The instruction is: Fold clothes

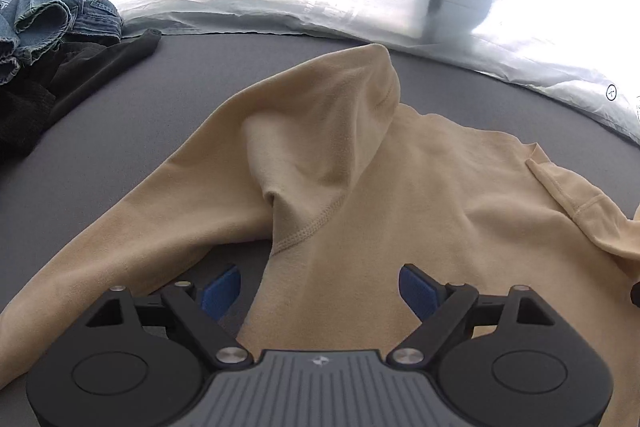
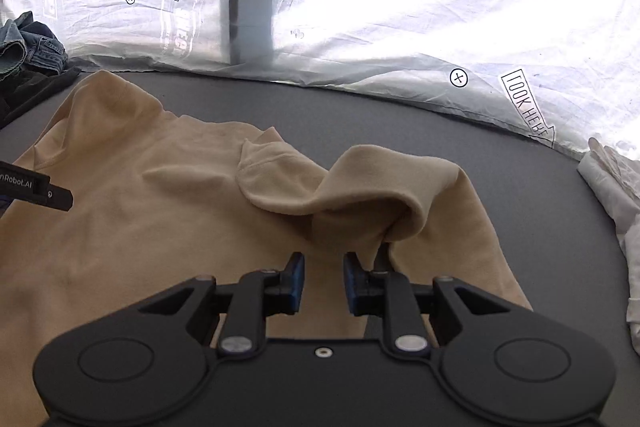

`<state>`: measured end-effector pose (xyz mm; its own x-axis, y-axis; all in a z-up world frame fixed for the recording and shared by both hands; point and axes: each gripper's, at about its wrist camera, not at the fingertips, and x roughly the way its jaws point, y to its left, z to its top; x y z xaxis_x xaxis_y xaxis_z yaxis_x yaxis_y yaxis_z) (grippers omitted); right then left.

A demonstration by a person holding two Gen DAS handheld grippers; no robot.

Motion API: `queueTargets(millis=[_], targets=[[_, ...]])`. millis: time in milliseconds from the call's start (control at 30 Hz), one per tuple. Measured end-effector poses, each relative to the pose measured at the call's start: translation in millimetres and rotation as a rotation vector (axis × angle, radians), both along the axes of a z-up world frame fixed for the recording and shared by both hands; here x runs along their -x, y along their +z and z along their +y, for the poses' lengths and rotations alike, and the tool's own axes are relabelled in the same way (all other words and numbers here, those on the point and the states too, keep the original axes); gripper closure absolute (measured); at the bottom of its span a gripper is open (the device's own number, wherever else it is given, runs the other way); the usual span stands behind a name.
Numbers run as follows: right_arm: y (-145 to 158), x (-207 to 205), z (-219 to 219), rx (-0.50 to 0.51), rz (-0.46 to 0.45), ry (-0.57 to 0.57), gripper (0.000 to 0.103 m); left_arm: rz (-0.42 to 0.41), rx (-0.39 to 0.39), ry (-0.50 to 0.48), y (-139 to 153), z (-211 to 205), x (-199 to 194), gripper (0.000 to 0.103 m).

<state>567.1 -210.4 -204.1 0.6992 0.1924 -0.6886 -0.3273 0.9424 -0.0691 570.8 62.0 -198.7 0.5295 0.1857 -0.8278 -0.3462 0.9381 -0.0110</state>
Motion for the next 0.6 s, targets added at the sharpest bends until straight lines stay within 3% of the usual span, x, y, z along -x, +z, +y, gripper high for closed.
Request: queueTargets(millis=[100, 133, 267, 367, 467, 600], targets=[[-3, -37, 4, 0.005, -0.005, 0.021, 0.084, 0.018, 0.001, 0.031, -9, 12, -18, 0.016], [-4, -53, 1, -0.006, -0.005, 0.006, 0.085, 0.008, 0.015, 0.044, -10, 16, -20, 0.01], [-7, -111, -17, -0.016, -0.025, -0.041, 0.09, -0.001, 0.012, 0.06, -13, 22, -26, 0.004], [-19, -139, -28, 0.049, -0.03, -0.088, 0.09, -0.005, -0.007, 0.057, -15, 18, -28, 0.001], [-25, -154, -54, 0.075, -0.03, -0.221, 0.089, -0.01, -0.004, 0.061, -15, 19, -27, 0.0], [-19, -140, -105, 0.009, -0.002, -0.418, 0.086, -0.003, -0.002, 0.061, -14, 21, -26, 0.0]])
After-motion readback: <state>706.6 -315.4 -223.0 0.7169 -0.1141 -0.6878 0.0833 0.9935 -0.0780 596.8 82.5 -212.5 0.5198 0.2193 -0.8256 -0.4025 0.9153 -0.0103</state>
